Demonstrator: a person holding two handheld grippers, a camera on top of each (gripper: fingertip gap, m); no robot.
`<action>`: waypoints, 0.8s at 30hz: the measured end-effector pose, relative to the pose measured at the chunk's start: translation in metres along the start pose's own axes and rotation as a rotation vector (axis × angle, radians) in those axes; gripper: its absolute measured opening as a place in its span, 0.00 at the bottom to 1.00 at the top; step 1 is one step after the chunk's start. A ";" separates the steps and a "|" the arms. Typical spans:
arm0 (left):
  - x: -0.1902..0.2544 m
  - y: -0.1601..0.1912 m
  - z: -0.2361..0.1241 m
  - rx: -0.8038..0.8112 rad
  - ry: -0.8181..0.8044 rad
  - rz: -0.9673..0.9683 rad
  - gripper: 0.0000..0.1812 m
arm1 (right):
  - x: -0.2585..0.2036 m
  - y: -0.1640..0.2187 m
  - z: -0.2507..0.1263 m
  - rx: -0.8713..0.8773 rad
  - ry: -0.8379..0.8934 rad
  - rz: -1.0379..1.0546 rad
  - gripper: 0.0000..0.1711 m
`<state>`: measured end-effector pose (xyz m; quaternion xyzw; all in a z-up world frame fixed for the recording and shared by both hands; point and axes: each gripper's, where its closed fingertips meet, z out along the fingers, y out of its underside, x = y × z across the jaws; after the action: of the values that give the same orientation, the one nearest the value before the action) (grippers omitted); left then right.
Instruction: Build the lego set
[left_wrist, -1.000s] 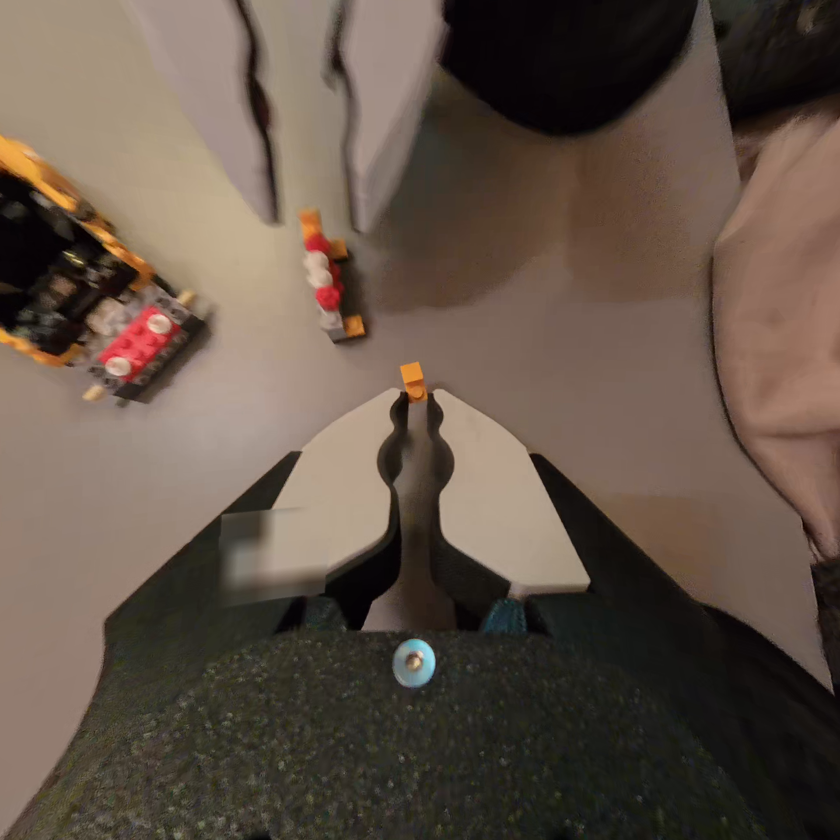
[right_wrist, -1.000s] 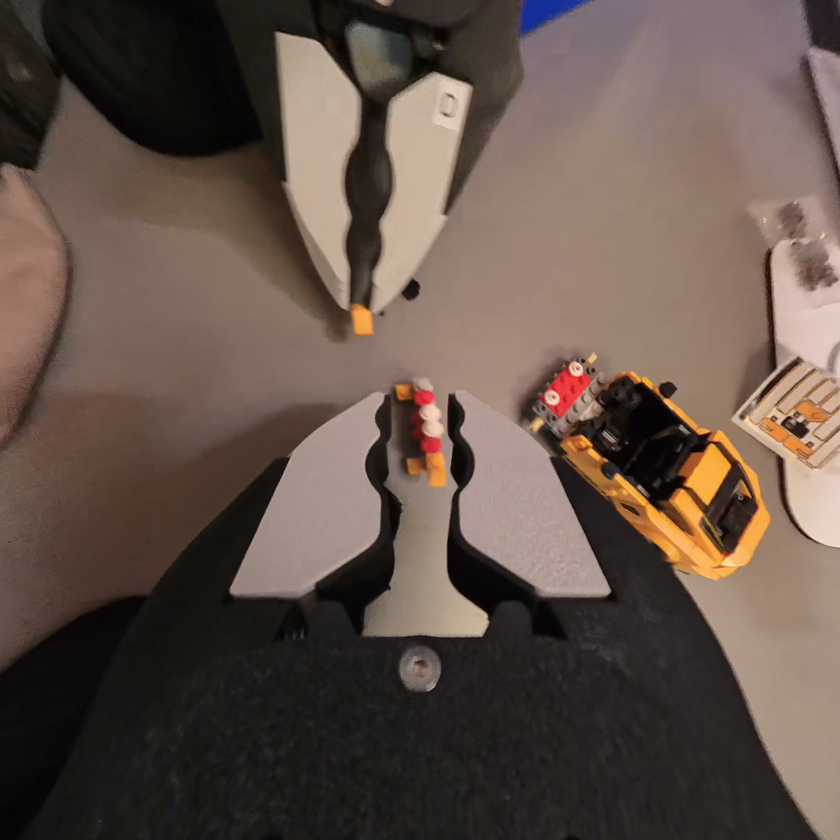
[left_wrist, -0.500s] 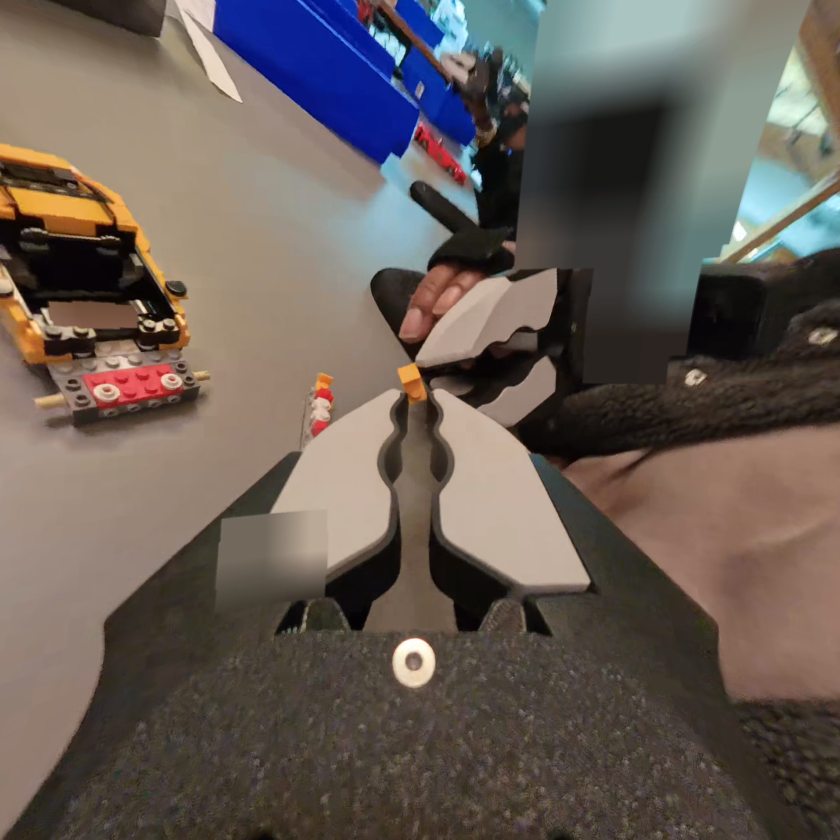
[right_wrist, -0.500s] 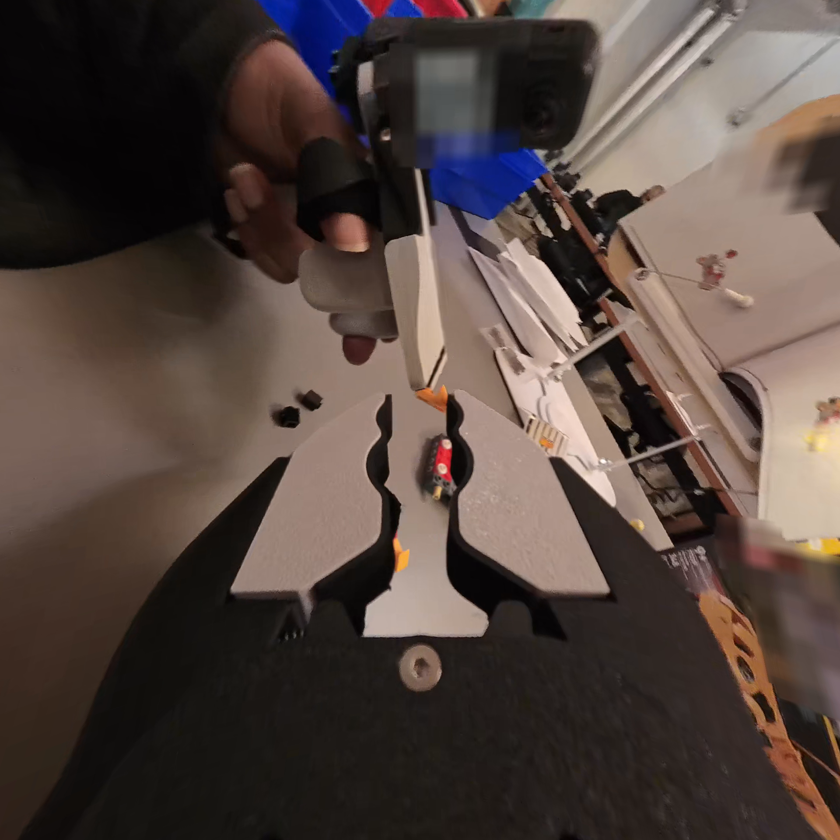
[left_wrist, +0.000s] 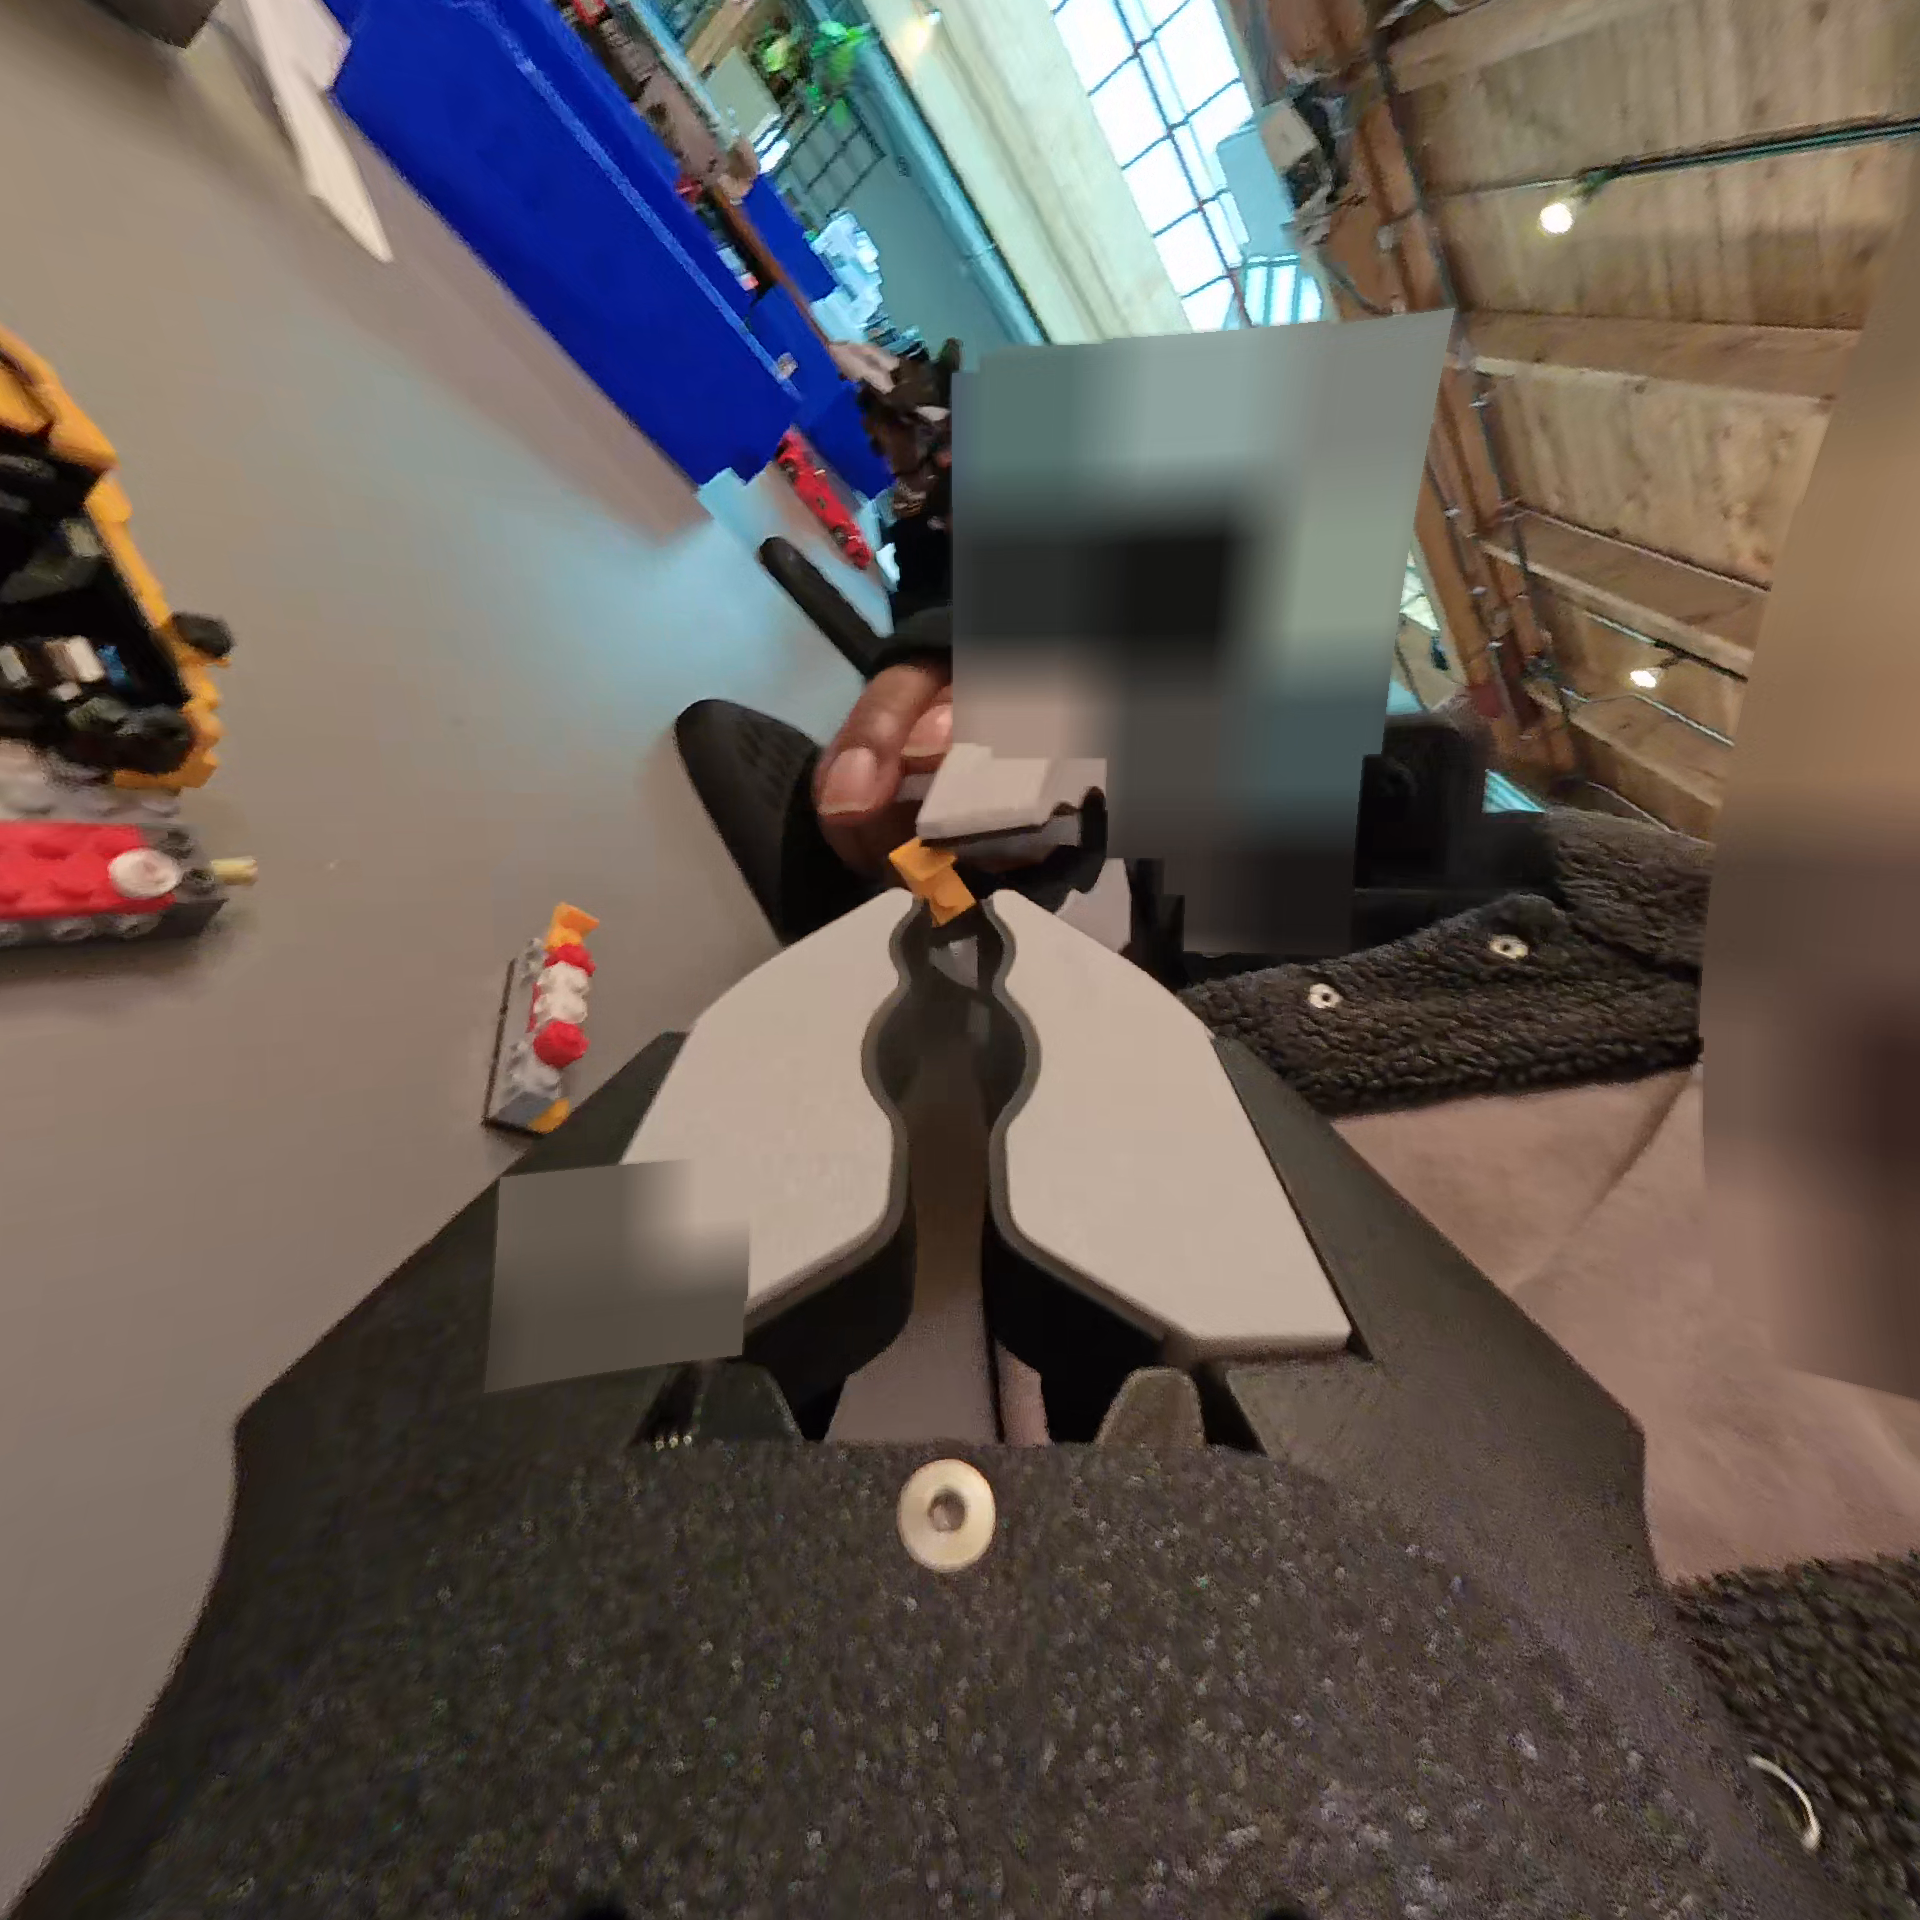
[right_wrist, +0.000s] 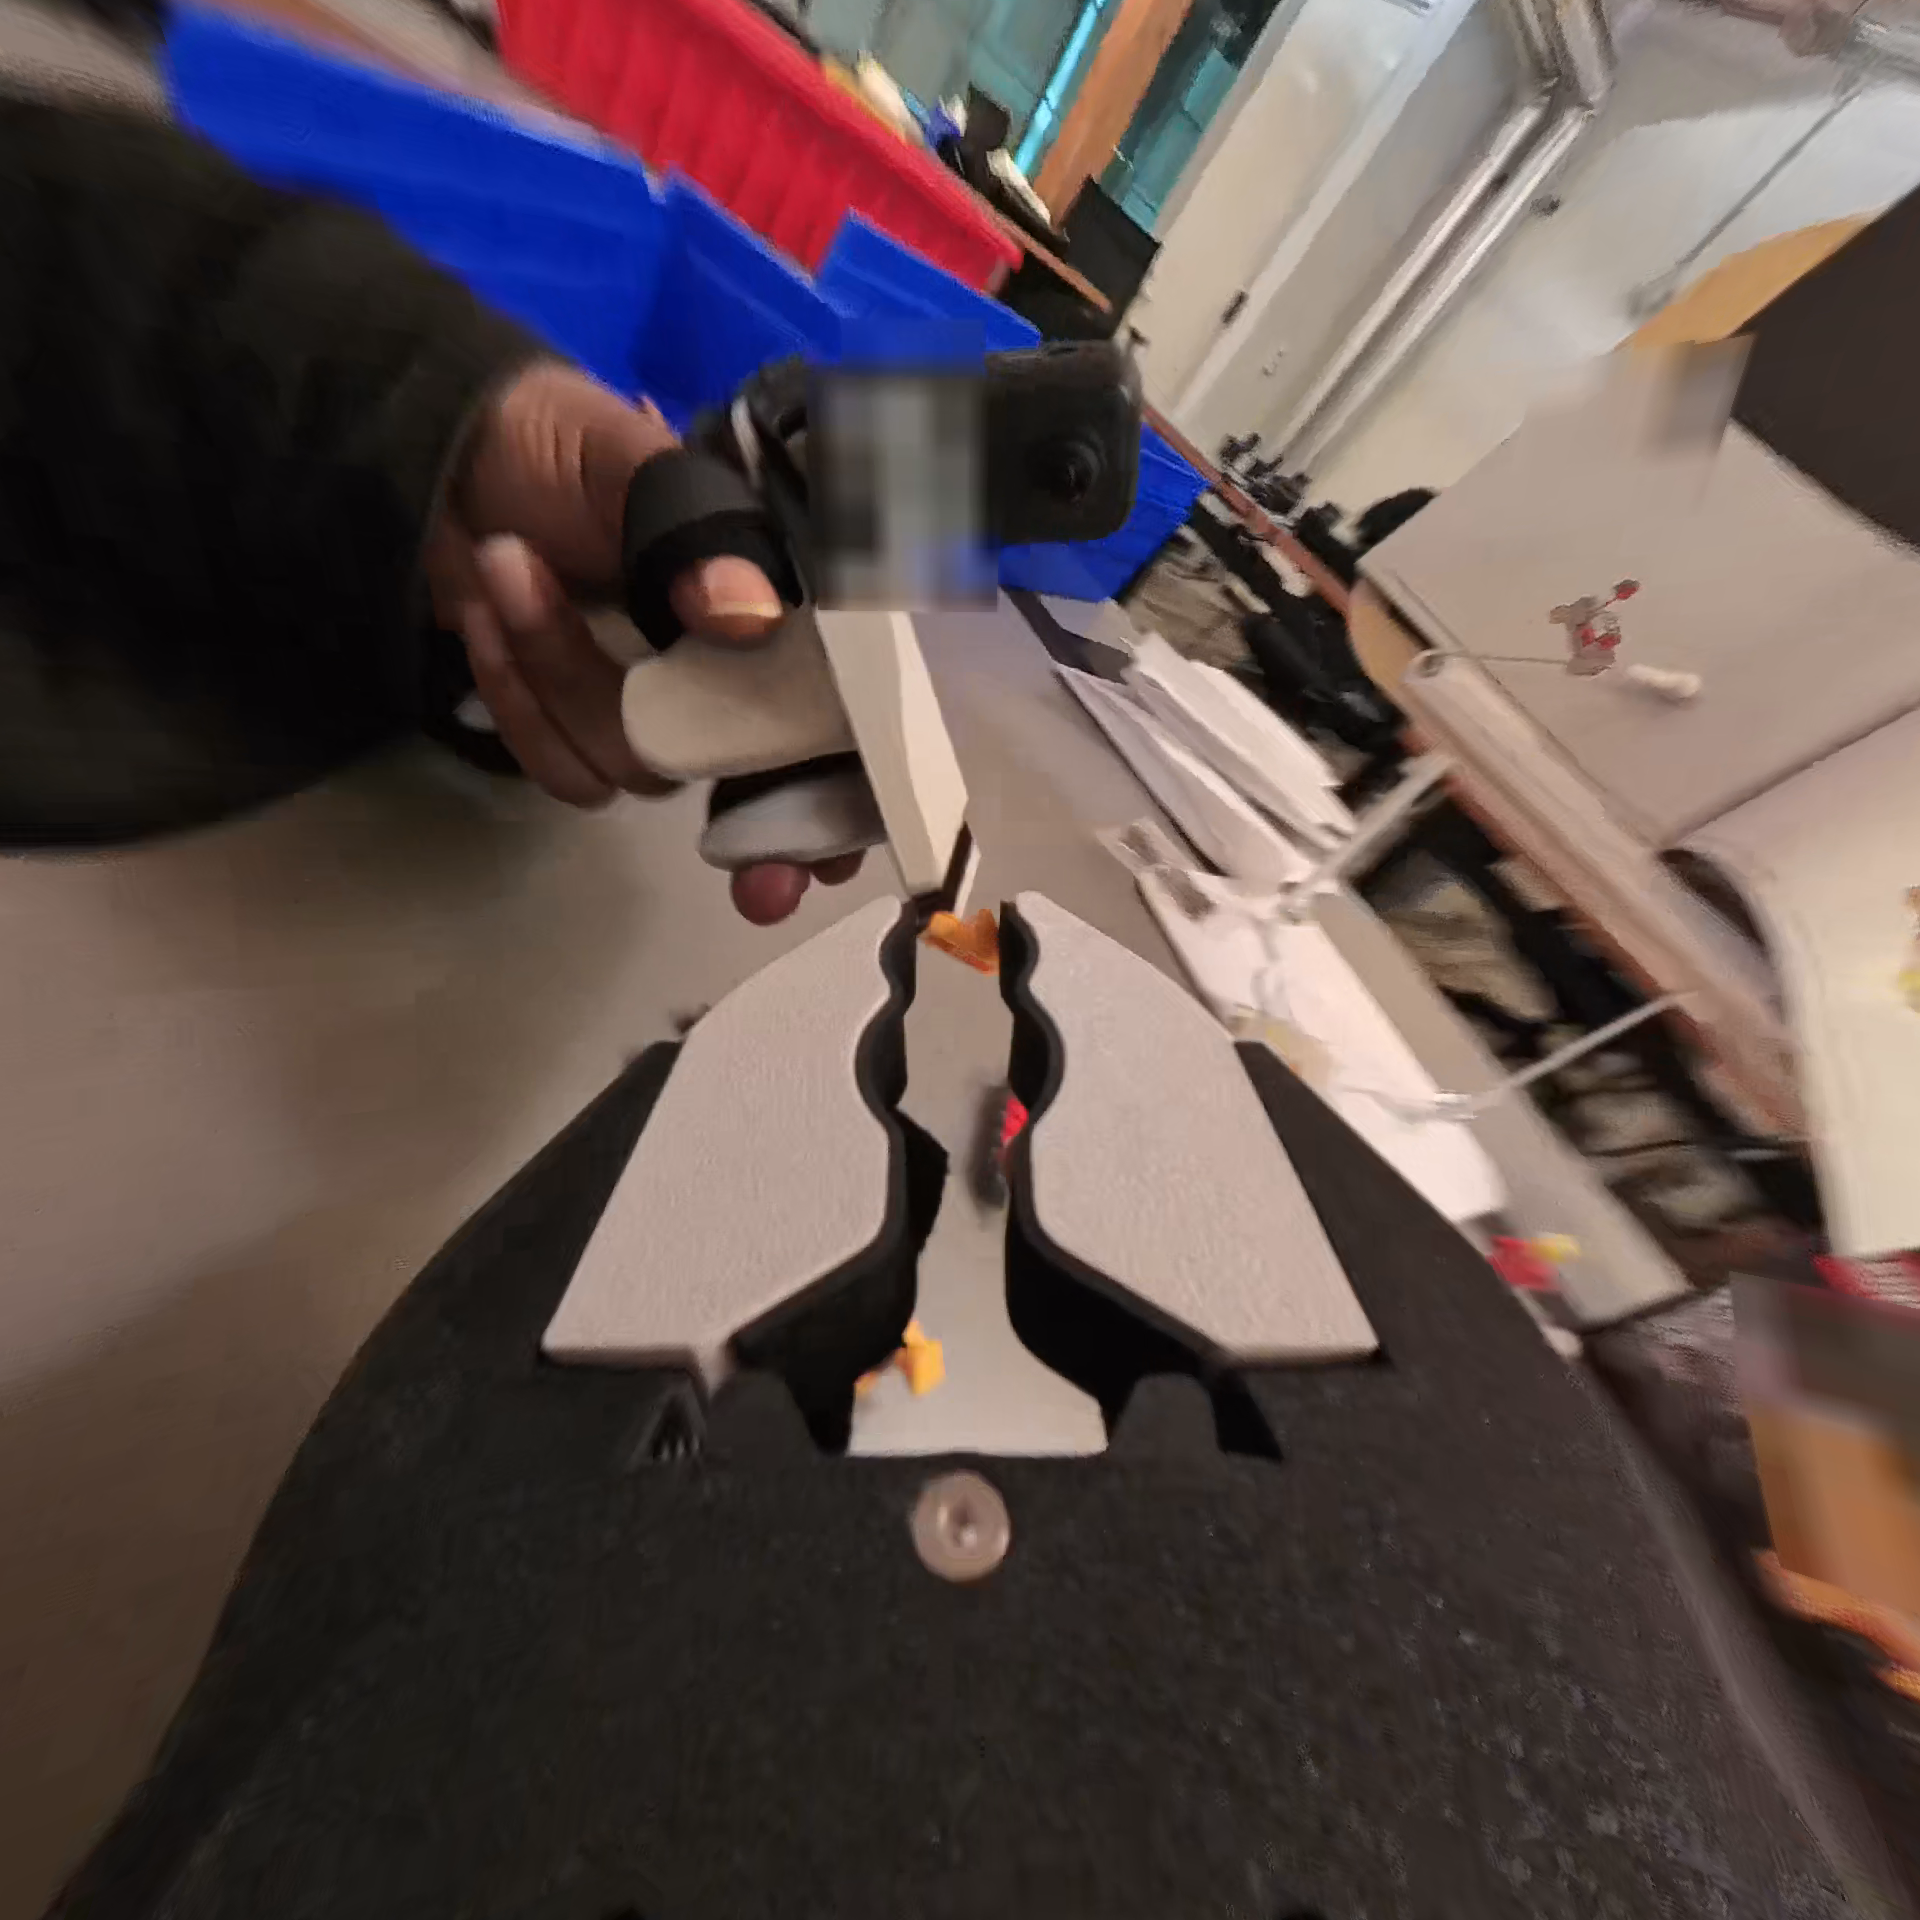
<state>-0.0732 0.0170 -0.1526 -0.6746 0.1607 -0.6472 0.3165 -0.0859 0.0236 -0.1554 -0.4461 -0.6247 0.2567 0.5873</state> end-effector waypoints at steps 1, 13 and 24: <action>0.007 -0.002 0.000 0.007 0.035 0.020 0.06 | 0.002 -0.004 -0.003 0.038 -0.042 0.110 0.08; 0.051 0.002 0.009 0.037 0.279 0.138 0.10 | -0.009 -0.062 -0.037 0.485 -0.597 0.778 0.08; 0.068 0.004 0.007 0.048 0.474 -0.066 0.07 | -0.022 -0.069 -0.033 0.391 -0.604 0.386 0.08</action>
<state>-0.0580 -0.0271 -0.1023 -0.5011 0.1930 -0.8011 0.2644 -0.0738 -0.0347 -0.1023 -0.3397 -0.6134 0.5954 0.3923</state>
